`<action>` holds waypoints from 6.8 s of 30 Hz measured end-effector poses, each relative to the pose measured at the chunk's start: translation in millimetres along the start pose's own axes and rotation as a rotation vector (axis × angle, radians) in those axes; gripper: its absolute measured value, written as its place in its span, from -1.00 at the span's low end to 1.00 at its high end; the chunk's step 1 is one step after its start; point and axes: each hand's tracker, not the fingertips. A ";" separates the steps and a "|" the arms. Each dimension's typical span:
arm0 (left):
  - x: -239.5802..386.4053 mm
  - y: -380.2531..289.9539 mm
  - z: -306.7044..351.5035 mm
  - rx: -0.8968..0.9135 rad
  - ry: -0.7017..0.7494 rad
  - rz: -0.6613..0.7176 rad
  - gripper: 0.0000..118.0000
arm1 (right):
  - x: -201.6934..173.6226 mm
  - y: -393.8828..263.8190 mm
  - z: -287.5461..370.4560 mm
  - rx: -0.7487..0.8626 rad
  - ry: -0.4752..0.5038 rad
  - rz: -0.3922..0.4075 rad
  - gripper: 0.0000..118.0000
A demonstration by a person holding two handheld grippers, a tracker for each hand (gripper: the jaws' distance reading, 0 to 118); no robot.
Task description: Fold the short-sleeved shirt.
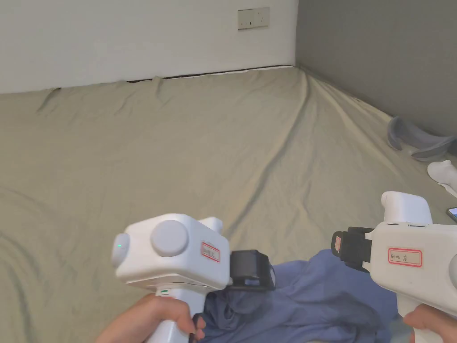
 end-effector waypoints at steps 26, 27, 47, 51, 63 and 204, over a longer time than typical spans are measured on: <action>32.6 -3.1 -81.2 -0.048 0.297 -0.268 -0.97 | -4.4 -5.3 -4.4 -0.051 0.022 0.008 -0.83; 36.4 -2.5 -88.7 -0.055 0.300 -0.262 -0.97 | -3.8 -5.1 -5.1 -0.054 0.020 0.007 -0.83; -77.0 -22.2 45.5 0.163 0.126 0.131 1.00 | -6.1 -7.1 -8.6 -0.054 0.045 -0.017 -0.83; -99.0 -29.0 35.1 0.111 -0.072 0.292 1.00 | -8.5 -6.6 -6.9 -0.051 0.061 -0.021 -0.83; -104.5 -43.4 -17.9 0.046 -0.387 0.458 1.00 | 1.0 -2.0 -6.5 -0.065 0.080 -0.042 -0.82; -120.8 -96.7 138.1 0.350 0.090 0.310 -0.82 | -40.4 -92.1 -186.2 -0.554 0.752 -0.447 -0.90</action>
